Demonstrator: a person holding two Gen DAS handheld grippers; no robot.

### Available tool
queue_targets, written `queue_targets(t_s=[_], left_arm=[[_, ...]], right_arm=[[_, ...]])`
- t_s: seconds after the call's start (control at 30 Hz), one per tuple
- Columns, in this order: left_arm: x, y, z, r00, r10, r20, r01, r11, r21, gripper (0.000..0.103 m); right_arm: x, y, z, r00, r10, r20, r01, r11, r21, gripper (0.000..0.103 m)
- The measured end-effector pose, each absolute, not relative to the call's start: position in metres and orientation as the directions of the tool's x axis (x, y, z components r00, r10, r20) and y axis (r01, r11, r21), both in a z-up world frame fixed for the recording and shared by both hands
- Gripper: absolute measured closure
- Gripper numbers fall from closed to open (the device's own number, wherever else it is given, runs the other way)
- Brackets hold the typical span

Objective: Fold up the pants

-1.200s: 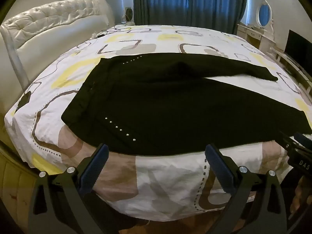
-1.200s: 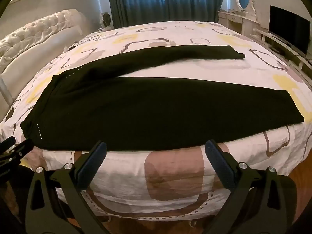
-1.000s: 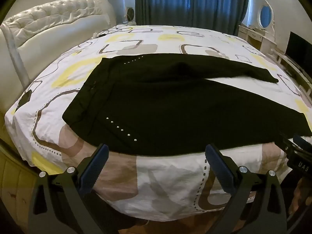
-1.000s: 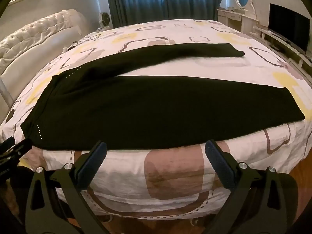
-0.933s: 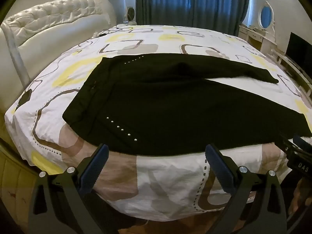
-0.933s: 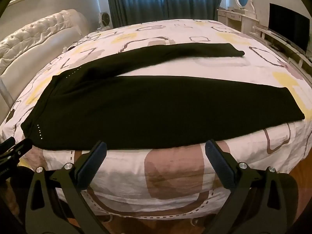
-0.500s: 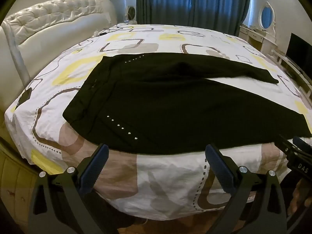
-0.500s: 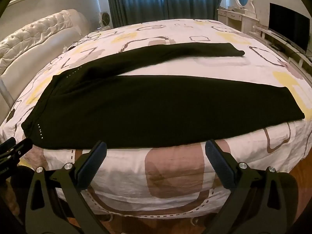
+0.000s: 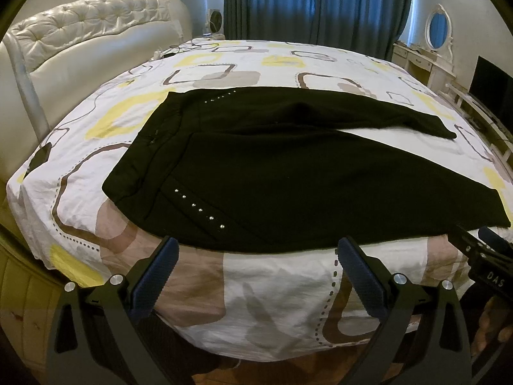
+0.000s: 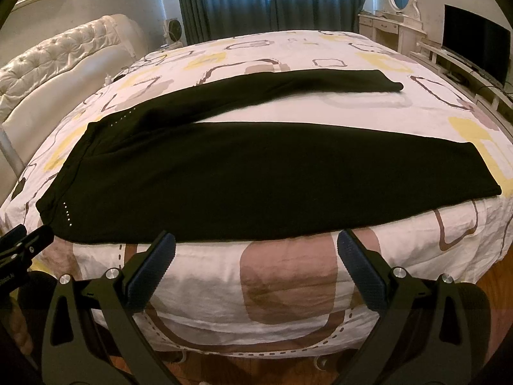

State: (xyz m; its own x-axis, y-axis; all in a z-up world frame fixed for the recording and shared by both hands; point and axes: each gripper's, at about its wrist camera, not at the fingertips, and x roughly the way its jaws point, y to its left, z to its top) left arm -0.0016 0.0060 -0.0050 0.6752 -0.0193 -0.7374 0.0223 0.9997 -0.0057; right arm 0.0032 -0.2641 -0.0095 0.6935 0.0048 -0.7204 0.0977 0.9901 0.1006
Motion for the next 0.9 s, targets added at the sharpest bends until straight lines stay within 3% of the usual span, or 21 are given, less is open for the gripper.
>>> queue_targets(t_s=[0.9], left_arm=[[-0.0026, 0.0036, -0.0048, 0.669, -0.029, -0.743, 0.023, 1.000, -0.018, 0.004]], right_arm=[[0.0032, -0.2548, -0.0138, 0.687, 0.008, -0.727, 0.095, 0.990, 0.101, 0.002]])
